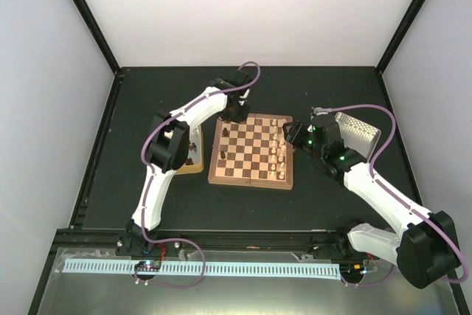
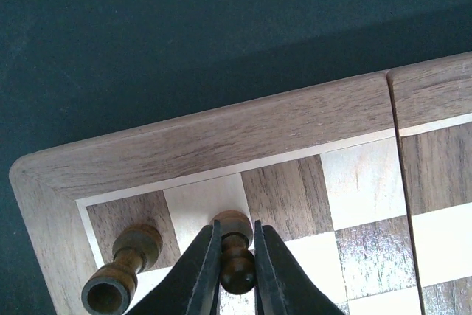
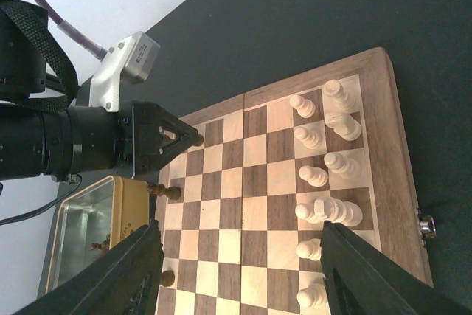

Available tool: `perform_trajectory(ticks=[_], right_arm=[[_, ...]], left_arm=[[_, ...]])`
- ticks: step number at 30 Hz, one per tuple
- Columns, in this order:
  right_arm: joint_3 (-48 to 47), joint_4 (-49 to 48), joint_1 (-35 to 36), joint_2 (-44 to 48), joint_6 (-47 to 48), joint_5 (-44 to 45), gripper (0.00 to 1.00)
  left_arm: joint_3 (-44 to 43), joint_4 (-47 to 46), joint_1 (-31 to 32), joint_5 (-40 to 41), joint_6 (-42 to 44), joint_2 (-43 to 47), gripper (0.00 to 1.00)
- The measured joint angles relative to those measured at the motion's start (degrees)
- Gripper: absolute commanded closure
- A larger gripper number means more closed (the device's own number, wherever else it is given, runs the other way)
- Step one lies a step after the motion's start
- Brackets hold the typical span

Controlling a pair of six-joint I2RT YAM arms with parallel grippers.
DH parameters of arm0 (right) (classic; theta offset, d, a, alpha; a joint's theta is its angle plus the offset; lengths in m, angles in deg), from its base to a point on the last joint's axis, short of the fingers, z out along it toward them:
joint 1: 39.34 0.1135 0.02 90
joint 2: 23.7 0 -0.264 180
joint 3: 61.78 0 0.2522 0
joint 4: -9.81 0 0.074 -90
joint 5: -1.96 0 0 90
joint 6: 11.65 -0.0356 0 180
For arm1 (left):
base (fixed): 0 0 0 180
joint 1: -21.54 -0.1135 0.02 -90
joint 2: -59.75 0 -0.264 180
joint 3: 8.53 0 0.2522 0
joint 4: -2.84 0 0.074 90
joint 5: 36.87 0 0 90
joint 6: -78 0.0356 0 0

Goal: Set up the chess pieces on the board
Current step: Place the chess piece on the chessboard.

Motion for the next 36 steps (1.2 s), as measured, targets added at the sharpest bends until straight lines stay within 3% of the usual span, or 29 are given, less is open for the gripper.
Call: perform_trajectory(ticks=[12, 26, 30, 36], right_arm=[[0.00, 0.02, 0.00, -0.04, 0.00, -0.44, 0.40], [0.00, 0.15, -0.04, 0.63, 0.00, -1.33, 0.40], [0.00, 0.15, -0.04, 0.96, 0.02, -1.70, 0.40], [0.00, 0.24, -0.04, 0.96, 0.13, -2.29, 0.40]], left_arm=[[-0.09, 0.17, 0.00, 0.02, -0.17, -0.79, 0.72], [-2.34, 0.15, -0.02, -1.73, -0.15, 1.31, 0.70], [-0.55, -0.37, -0.26, -1.88, -0.17, 6.25, 0.68], [16.74, -6.93, -1.81, 0.04, -2.01, 24.33, 0.57]])
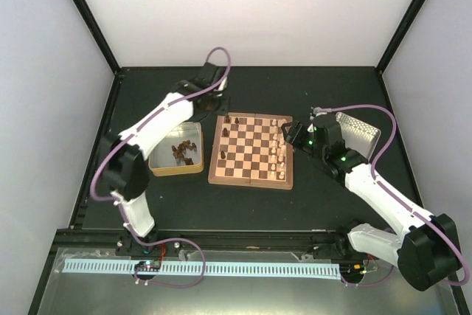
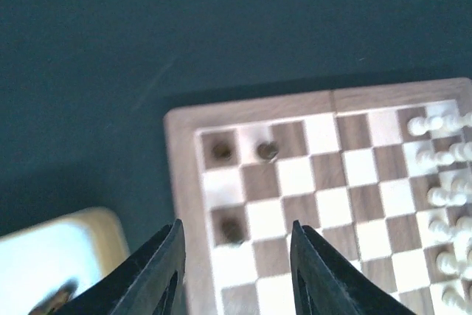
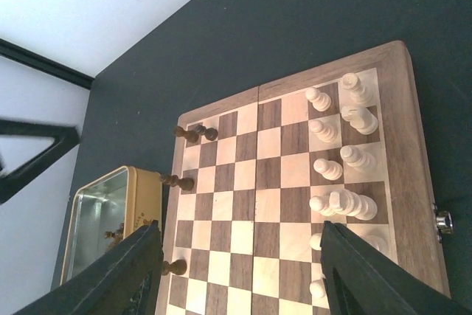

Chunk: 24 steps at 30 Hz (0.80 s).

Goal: Set up the chess pieces on the board
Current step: Place the chess piece on the chessboard, then pick up the chess piece from the storage box.

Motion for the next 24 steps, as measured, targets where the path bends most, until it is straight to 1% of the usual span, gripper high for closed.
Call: perform_trajectory(ticks=[2, 5, 8, 11, 16, 20, 24], right_arm=[[0.00, -0.02, 0.00, 0.00, 0.11, -0.31, 0.40], [0.00, -0.02, 0.00, -0.04, 0.33, -0.74, 0.40], [-0.02, -0.04, 0.00, -0.22, 0.42, -1.01, 0.40], [-0.02, -0.04, 0.00, -0.59, 0.57, -1.27, 0.40], [-0.04, -0.20, 0.00, -1.68, 0.57, -1.97, 0.41], [-0.79, -0.17, 0.00, -2.82, 0.57, -2.36, 0.41], [-1.27, -0.22, 0.00, -3.45, 0.57, -2.69, 0.41]], left_arm=[[8.55, -3.28, -1.55, 0.70, -1.77, 7.32, 0.54], [20.31, -7.32, -4.48, 1.68, -4.59, 15.41, 0.55], [30.42, -10.23, -8.17, 2.29, -6.88, 20.13, 0.60], [36.89, -11.50, -11.56, 2.80, -8.35, 21.59, 0.64], [41.48, -12.55, -15.67, 2.64, -9.16, 21.55, 0.73], [41.55, -13.14, -18.53, 1.62, -8.92, 20.26, 0.74], [41.55, -13.73, -20.63, 0.44, -8.85, 17.81, 0.69]])
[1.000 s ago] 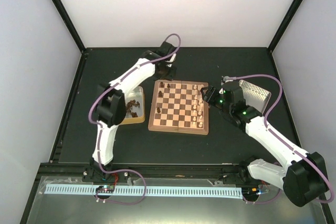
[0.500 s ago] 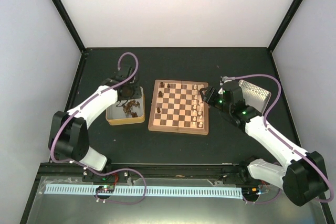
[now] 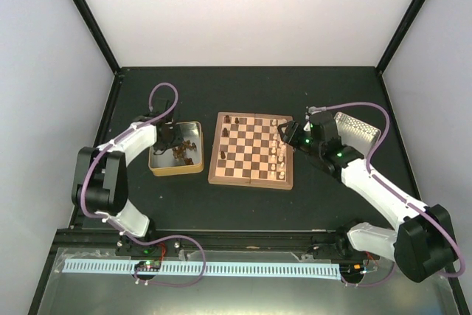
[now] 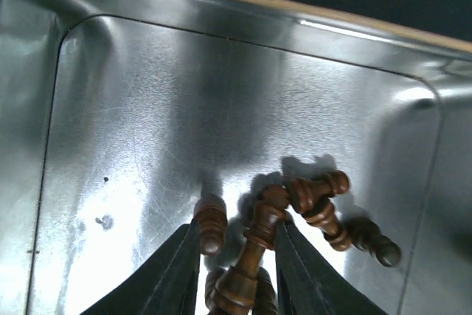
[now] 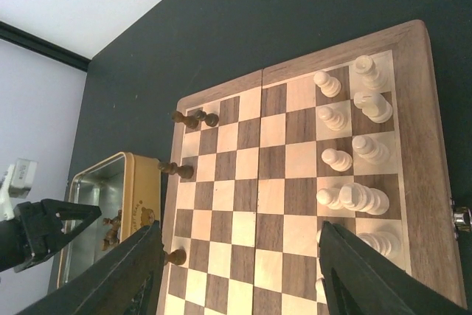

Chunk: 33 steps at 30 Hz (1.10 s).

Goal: Set up the chess pieces on the board
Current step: Pick up the chess piece from the storage box.

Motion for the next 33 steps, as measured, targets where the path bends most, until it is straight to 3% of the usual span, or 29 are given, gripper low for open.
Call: perform_trajectory(ticks=[4, 12, 20, 26, 33], right_arm=[[-0.35, 0.00, 0.00, -0.66, -0.02, -0.66, 0.41], [-0.37, 0.00, 0.00, -1.18, -0.02, -0.92, 0.41], [-0.39, 0.00, 0.00, -1.18, -0.04, -0.96, 0.41], [-0.37, 0.00, 0.00, -0.72, -0.33, -0.66, 0.41], [1.11, -0.66, 0.00, 2.99, -1.44, 1.90, 0.41]], left_arm=[[0.00, -0.33, -0.72, -0.28, -0.07, -2.82, 0.70], [0.00, -0.83, -1.09, -0.20, -0.17, -5.70, 0.94], [-0.02, -1.05, -1.07, 0.59, -0.31, -4.90, 0.95], [-0.83, -0.11, -0.15, 0.55, -0.28, 0.85, 0.94], [-5.09, 0.26, 5.31, -2.71, -0.26, 4.55, 0.93]])
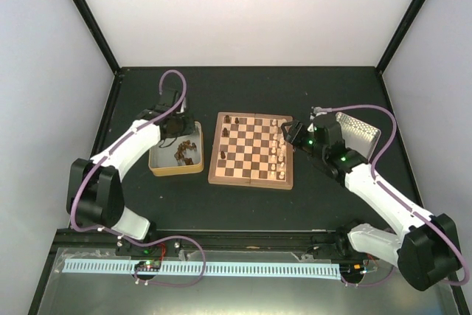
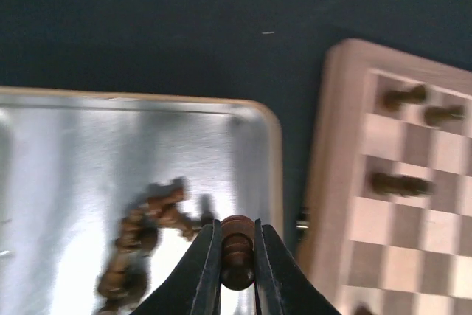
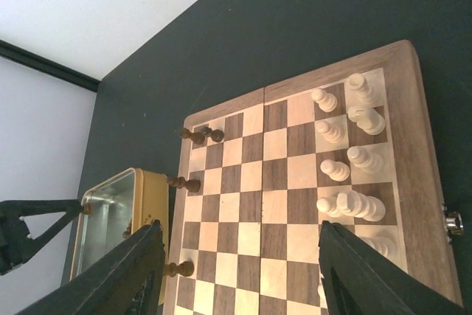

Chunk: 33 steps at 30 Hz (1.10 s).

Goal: Set up the chess pieces on the board
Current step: Pick up the chess piece from the storage box, then place the chess piece on the chessboard.

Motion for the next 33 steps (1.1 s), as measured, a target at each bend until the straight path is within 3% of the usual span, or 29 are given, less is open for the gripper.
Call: perform_trajectory(ticks=[7, 13, 21, 33], right_arm=[[0.81, 0.02, 0.00, 1.49, -0.57, 2.25, 0.41], [1.51, 0.26, 0.00, 2.27, -0.74, 3.32, 0.40], [1.75, 0.70, 0.00, 2.45, -0.72, 3.63, 0.40], [1.86, 1.36, 0.00, 2.51, -0.70, 3.76, 0.40]], left_arm=[[-9.57, 0.85, 11.19, -3.43, 0.74, -3.10, 0.92], [-19.43, 2.36, 17.29, -3.87, 2.19, -12.17, 0.91], [-29.92, 7.74, 20.26, -0.24, 4.11, -24.76, 0.91], [-35.67, 10.36, 20.37, 4.70, 5.84, -33.20, 0.91]])
